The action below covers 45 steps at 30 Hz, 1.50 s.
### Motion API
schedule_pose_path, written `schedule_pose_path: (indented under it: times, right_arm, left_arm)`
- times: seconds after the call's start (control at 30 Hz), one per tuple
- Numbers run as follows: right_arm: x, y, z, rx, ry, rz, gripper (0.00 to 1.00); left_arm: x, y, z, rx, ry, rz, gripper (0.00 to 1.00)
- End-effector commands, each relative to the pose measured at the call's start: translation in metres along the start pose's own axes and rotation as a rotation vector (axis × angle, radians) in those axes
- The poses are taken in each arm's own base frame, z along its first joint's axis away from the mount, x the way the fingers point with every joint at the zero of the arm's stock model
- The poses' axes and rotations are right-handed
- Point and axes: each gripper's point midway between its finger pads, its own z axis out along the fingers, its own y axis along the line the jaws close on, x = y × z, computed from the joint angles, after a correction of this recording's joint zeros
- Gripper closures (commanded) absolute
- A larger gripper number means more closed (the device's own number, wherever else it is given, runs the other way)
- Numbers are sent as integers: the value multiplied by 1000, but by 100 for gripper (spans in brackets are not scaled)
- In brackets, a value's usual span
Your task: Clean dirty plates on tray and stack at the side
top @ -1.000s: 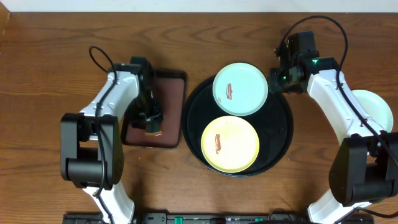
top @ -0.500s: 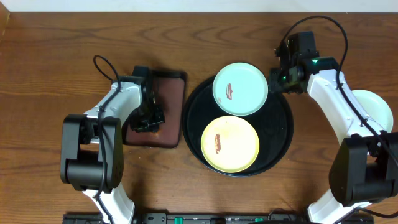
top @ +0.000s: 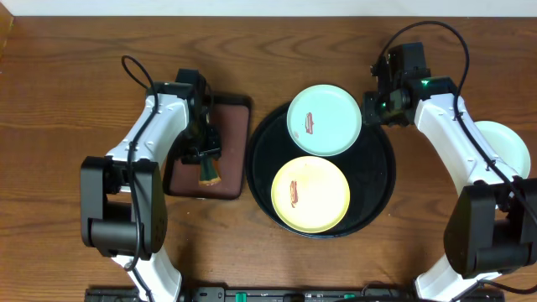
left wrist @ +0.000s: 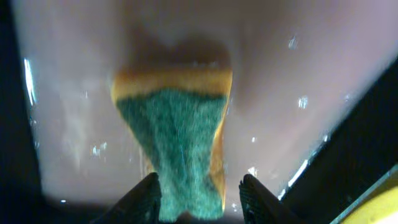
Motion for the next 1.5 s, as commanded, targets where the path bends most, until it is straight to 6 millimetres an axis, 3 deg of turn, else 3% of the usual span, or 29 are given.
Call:
schedule_pose_path:
  times: [0.0,0.17,0.27,0.3,0.37,0.53,0.6,0.63,0.73,1.0,1.27,1.47]
  right_arm:
    - [-1,2,0,-6,-1,1,72]
    - [0,2,0,-6,-1,1,72]
    - [-1,2,0,-6,-1,1,72]
    - [-1,2,0,-6,-1,1,72]
    - [-1,2,0,-6,-2,1,72]
    - [-8,6,0,-22,-31,-7,73]
    - [-8,8,0,-36,-31,-10,73]
    - [-8,8,0,-37,-32,-11,73]
    - [-7,11,0,-53,-25,-42,74]
    - [-10,12,0,-60,-41,-56,74]
    - [-15,13,0,-62,-58,-59,73]
    - [-15,13,0,-62,-58,-59,73]
  left_arm:
    - [11,7,15,-22,23,-4,58]
    - [19,12,36,-23,26,-37,62]
    - [17,12,41,-17,10,-35,79]
    - [16,12,41,-15,8,-35,91]
    - [16,12,40,-15,6,-34,93]
    - [15,11,35,-17,10,-33,91]
    - [16,11,35,-18,15,-34,58]
    - [17,12,35,-20,21,-36,57]
    - [18,12,33,-23,28,-37,57]
    - [10,8,25,-16,8,-35,69]
    - [4,10,17,-39,-13,-34,69]
    - [9,23,16,-105,1,-37,59]
